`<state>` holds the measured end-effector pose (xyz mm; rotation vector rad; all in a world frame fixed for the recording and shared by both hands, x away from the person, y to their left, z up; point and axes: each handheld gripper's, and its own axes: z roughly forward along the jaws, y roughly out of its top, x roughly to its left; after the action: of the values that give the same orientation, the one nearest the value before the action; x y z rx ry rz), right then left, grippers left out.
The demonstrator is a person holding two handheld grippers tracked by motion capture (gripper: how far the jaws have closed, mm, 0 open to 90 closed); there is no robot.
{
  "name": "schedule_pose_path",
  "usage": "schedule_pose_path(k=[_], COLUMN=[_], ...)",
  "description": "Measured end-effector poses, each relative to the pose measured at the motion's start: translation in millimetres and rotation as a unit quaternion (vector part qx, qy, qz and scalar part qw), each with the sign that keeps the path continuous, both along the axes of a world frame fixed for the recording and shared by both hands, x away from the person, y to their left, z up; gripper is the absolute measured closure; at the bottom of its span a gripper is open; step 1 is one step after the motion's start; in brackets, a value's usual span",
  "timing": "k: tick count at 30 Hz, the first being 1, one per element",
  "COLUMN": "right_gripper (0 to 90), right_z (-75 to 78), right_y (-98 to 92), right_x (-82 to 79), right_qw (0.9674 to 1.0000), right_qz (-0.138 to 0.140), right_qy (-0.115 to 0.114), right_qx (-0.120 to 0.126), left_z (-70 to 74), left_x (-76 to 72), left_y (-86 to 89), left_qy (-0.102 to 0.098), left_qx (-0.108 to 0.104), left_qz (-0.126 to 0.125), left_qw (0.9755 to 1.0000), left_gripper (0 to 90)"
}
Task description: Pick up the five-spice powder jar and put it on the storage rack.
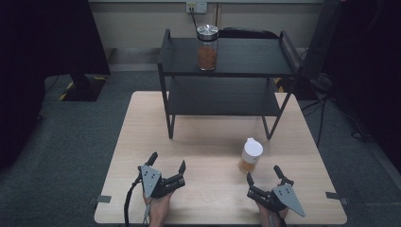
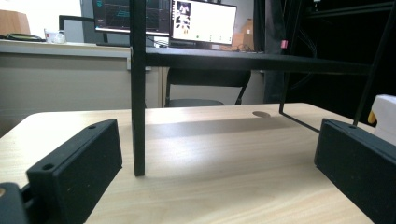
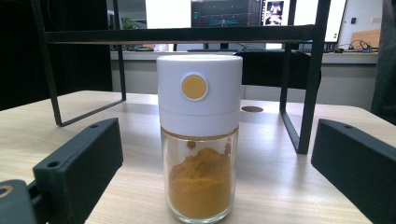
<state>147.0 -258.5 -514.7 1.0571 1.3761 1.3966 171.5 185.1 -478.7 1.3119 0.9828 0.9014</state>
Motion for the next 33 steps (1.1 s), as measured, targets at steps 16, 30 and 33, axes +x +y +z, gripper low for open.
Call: schedule_pose_path(k=[16,30,33], right_gripper=[1.0,1.1,1.1], right_z=[0.0,0.0,-0.1], right_y=[0.1,0.7,0.8], right_x=[0.0,-0.1,-0.2], right_qw=[1.0000,1.0000,1.0000], right_qz=[0.000,-0.002,-0.003], right_qy=[0.000,0.000,0.000], right_qx=[0.000,0.000,0.000], left_z=[-32.8,-43.3,-43.7], left_x=[-5.3,-9.2,-9.8], left_y=[-2.2,-11.6,-12.1], left_qy=[-0.016,-0.028,-0.030], left_qx=[0.005,0.014,0.016], left_qz=[0.021,0.049,0.049], left_qw=[0.9996,0.9983,0.9982], left_gripper=[0.3,0.5,0.5])
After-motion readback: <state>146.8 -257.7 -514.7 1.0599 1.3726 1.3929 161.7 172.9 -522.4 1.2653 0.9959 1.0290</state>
